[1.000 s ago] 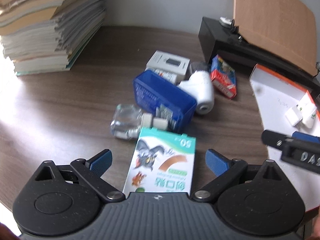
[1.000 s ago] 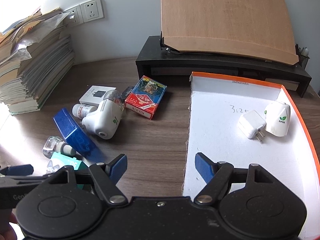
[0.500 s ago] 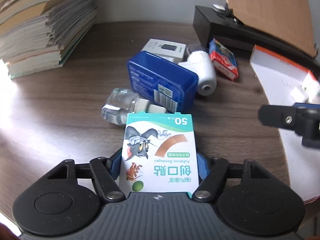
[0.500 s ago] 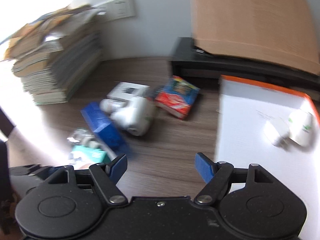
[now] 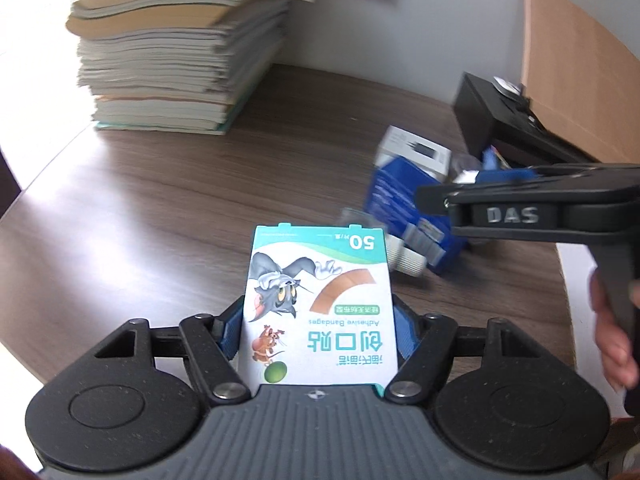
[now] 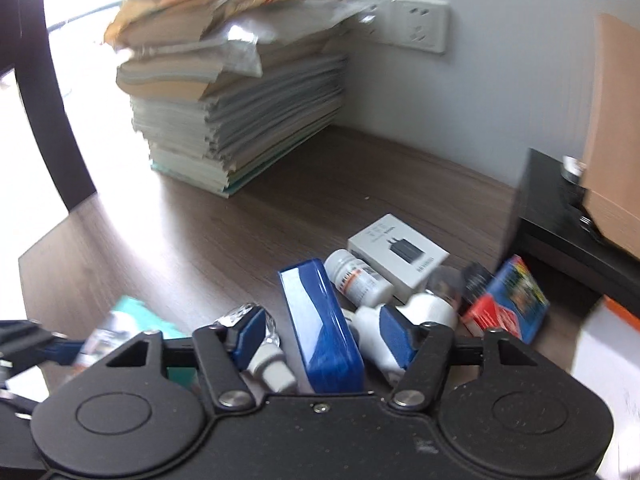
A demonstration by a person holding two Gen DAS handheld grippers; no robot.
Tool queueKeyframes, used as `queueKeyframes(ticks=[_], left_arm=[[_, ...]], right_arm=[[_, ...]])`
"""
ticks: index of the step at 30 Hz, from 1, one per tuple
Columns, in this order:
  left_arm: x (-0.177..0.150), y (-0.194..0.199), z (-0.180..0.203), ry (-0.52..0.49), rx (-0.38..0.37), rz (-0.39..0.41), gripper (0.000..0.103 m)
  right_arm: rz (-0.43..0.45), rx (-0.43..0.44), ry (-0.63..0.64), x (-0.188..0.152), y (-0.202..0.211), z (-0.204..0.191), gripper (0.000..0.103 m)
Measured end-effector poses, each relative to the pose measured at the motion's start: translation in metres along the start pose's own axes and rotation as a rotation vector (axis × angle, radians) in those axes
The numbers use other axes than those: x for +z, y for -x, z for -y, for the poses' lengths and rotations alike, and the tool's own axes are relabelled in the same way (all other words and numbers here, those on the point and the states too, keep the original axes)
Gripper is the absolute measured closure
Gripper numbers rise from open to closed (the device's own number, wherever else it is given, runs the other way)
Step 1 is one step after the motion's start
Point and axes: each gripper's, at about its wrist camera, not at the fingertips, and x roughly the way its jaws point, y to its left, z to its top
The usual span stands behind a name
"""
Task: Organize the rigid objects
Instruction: 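Grasp the green-and-white bandage box with the left gripper while the right reaches the blue case, then grasp the blue plastic case with the right gripper and lift it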
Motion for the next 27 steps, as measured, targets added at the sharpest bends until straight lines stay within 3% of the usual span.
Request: queueKeyframes(ticks=[5,7,11,14,21,27], left_arm=[[0.0,0.003,-0.02,0.066,0.041,-0.002,0.031],[0.001,0.004,-0.026,0.086,0.052,-0.003,0.031],[0.004,0.003,-0.031,0.111,0.057,-0.006,0.031],[0.006,0.005,-0.032,0.115,0.049,0.002,0.031],[0.019,0.006,-0.013,0.075,-0.016,0.031,0.031],[0.026,0.011,0.021,-0.009,-0.113,0.056,0.031]], right_arm=[[-0.076,0.03,0.038,0.006,-0.037,-0.001,0.056],[-0.092,0.037,0.069,0.007,-0.048,-0.006,0.061],[-0.132,0.007,0.091,0.001,-0.064,-0.011,0.063],[-0.119,-0.002,0.035,-0.002,-0.058,-0.007,0.063],[-0.004,-0.037,-0.074,-0.002,-0.002,0.006,0.063],[0.05,-0.134,-0.182,-0.017,0.055,0.025,0.063]])
